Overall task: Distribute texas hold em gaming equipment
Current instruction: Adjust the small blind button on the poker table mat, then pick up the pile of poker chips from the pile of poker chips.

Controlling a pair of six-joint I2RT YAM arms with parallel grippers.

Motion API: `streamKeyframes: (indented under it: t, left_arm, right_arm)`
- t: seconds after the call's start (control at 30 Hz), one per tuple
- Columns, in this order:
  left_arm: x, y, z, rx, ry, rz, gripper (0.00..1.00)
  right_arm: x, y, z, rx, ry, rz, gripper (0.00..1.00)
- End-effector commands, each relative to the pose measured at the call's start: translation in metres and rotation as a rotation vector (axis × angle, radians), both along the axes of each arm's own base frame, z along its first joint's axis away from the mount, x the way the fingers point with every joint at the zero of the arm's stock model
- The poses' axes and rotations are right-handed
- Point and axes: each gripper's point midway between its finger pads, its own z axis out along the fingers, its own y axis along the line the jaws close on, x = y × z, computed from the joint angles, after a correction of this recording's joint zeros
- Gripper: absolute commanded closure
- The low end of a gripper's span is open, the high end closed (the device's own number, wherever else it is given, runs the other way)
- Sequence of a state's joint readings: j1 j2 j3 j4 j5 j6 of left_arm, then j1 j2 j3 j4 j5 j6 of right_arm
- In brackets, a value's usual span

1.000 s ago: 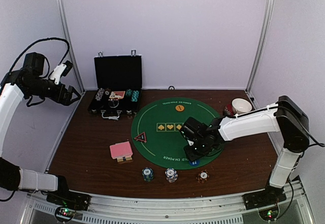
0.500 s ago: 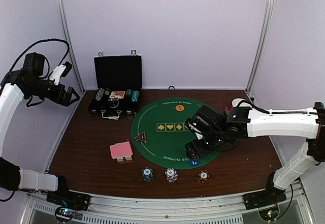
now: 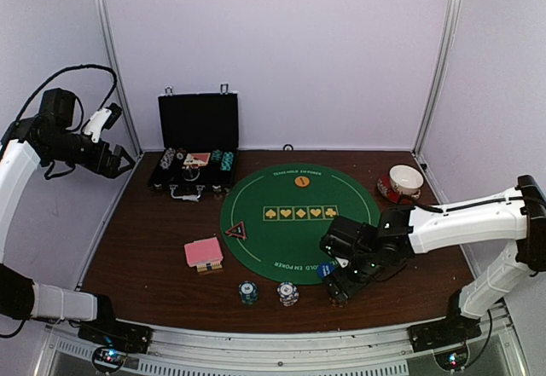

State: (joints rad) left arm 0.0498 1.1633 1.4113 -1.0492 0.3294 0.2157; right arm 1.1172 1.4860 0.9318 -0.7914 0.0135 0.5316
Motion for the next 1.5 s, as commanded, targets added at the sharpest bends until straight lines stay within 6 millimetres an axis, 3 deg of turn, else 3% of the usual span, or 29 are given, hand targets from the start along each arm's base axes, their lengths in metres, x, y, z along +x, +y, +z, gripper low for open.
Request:
streamKeyframes:
  t: [0.0,0.53,0.93,1.1,1.47]
  left_arm:
    - [-0.001,-0.004,0.011,-0.026,-0.028,-0.015,0.02]
    - [-0.001,-0.006,0.013,-0.030,-0.033,-0.027,0.02]
    - [-0.007,-0.011,-0.004,-0.057,0.008,-0.052,0.02]
    - [-0.010,-0.013,-0.012,-0.068,0.031,-0.058,0.02]
    - [-0.013,-0.015,-0.017,-0.061,0.035,-0.075,0.02]
  right_arm:
    - [-0.007,0.007,-0.011,0.018,0.037,0.006,0.12]
    - [-0.007,0.011,-0.033,-0.015,0.063,0.018,0.27]
    - [-0.007,0.011,-0.031,-0.016,0.063,0.015,0.54]
    - [-0.006,0.010,-0.023,-0.019,0.058,0.019,0.64]
    - [0.001,0.022,0.019,0.001,0.037,0.051,0.68]
